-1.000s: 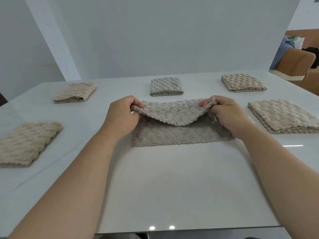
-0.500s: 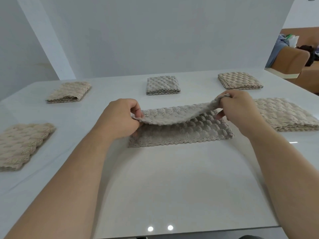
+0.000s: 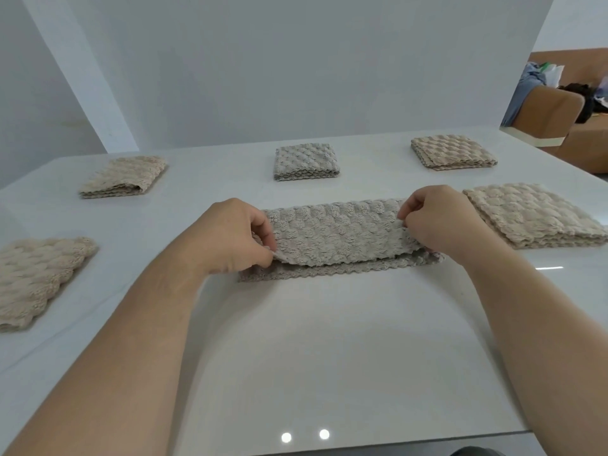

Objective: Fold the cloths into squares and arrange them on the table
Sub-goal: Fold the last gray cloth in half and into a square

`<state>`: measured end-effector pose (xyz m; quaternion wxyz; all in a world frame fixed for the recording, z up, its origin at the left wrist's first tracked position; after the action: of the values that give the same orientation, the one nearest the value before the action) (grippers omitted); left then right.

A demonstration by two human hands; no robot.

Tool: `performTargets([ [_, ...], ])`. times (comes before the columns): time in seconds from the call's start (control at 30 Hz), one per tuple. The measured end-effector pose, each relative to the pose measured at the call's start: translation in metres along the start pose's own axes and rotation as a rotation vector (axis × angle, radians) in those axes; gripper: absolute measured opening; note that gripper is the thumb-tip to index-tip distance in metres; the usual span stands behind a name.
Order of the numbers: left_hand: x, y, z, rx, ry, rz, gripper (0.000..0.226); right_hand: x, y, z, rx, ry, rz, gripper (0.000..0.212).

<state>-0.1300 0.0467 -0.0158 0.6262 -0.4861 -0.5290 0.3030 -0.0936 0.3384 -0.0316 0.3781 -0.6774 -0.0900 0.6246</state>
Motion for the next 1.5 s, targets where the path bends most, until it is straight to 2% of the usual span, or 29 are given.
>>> performTargets([
  [0.13, -0.001, -0.001, -0.001, -0.022, 0.002, 0.002, 0.022, 0.000, 0.000, 0.000, -0.016, 0.034, -0.002, 0.033],
  [0.4, -0.001, 0.003, -0.001, -0.072, 0.030, 0.079, 0.020, 0.001, 0.001, 0.001, -0.062, 0.015, -0.094, 0.033],
  [0.73, 0.005, 0.007, -0.004, -0.065, 0.020, 0.337, 0.012, 0.002, 0.009, -0.002, -0.137, -0.022, -0.289, 0.027],
  [0.77, 0.005, 0.005, -0.005, -0.074, 0.013, 0.365, 0.018, 0.002, 0.009, -0.003, -0.135, -0.029, -0.326, 0.027],
  [0.83, 0.006, 0.002, -0.006, -0.086, -0.005, 0.340, 0.046, 0.000, 0.007, -0.006, -0.091, -0.039, -0.418, 0.027],
  [0.9, 0.013, -0.001, -0.006, 0.028, 0.007, 0.196, 0.060, -0.004, 0.006, -0.008, 0.007, -0.064, -0.495, 0.031],
  [1.0, 0.028, 0.003, 0.006, 0.413, 0.132, 0.141, 0.037, -0.019, 0.023, -0.010, 0.076, -0.236, -0.422, 0.039],
  [1.07, 0.038, 0.020, 0.018, 0.475, 0.238, 0.171, 0.032, -0.028, 0.047, -0.011, -0.026, -0.392, -0.376, 0.044],
  [1.17, 0.047, 0.057, 0.037, 0.291, 0.333, 0.299, 0.047, -0.031, 0.080, -0.011, -0.227, -0.489, -0.433, 0.054],
  [1.27, 0.042, 0.079, 0.045, 0.083, 0.276, 0.431, 0.057, -0.020, 0.090, -0.004, -0.323, -0.434, -0.510, 0.057],
  [1.4, 0.030, 0.076, 0.046, 0.027, 0.186, 0.436, 0.062, -0.011, 0.083, 0.002, -0.320, -0.311, -0.486, 0.061],
  [1.5, 0.014, 0.071, 0.046, -0.015, 0.052, 0.408, 0.065, 0.004, 0.067, 0.011, -0.277, -0.196, -0.482, 0.065],
])
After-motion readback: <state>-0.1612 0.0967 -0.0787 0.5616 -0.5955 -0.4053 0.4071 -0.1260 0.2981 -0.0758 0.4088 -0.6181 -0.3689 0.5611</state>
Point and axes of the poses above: each hand's wrist, its own z-axis towards the middle knuckle, its own y-axis out of the palm, x = y × z, the point moved 3 cm from there along z, towards the middle knuckle, and after that the axes turned 11 degrees about z, right-handed, at the moved point
